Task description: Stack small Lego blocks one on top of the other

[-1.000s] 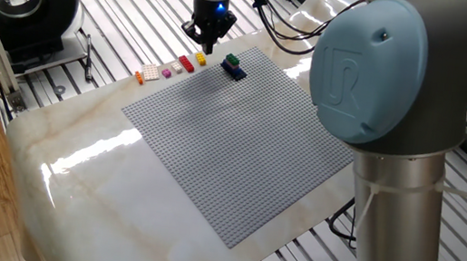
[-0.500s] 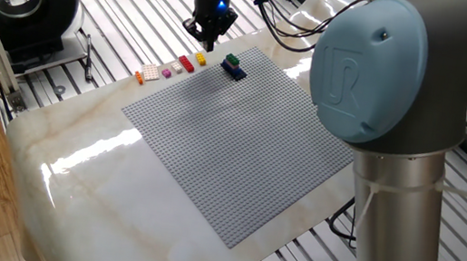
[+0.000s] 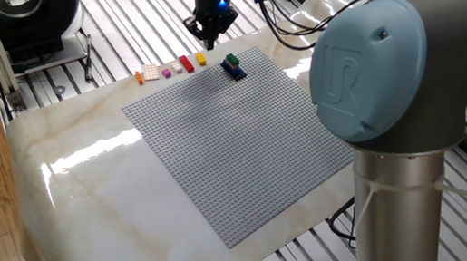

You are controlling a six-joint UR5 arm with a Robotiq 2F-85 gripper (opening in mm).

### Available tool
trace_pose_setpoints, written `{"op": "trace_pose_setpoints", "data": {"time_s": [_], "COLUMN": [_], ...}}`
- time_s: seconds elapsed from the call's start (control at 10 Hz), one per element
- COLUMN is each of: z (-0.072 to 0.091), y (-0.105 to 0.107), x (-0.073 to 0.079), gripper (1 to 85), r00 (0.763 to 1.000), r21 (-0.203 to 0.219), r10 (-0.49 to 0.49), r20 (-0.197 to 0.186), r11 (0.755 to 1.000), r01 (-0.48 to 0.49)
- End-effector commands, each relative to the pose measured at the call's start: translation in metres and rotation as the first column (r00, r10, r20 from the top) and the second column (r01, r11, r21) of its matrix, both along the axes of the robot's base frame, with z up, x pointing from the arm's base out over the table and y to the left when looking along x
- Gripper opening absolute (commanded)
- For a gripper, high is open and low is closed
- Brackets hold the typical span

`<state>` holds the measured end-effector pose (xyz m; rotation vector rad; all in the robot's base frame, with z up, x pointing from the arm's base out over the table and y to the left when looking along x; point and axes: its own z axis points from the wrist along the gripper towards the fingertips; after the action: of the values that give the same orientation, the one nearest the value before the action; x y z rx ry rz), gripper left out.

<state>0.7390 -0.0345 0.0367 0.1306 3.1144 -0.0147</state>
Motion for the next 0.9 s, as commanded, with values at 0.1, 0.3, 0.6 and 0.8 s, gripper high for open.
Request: {"op": "trace_pose_setpoints", "data": {"time_s": [0.1, 0.3, 0.6, 0.8], "z": [0.0061, 0.0065, 0.0064, 0.0072], "y": [-0.0003, 0.0020, 0.0001, -0.0003], "x": [-0.0002, 0.0025, 0.0041, 0.0034], "gripper": [11.3, 11.3, 11.0, 11.0], "r00": [1.000, 1.000, 1.000, 1.000], "r21": [0.002, 0.013, 0.007, 0.003], "r10": [-0.007, -0.012, -0.013, -0.007], "r20": [0.009, 0.018, 0.023, 0.021], "r11": [1.000, 1.000, 1.000, 1.000], "r01": [0.007, 0.011, 0.013, 0.007]}}
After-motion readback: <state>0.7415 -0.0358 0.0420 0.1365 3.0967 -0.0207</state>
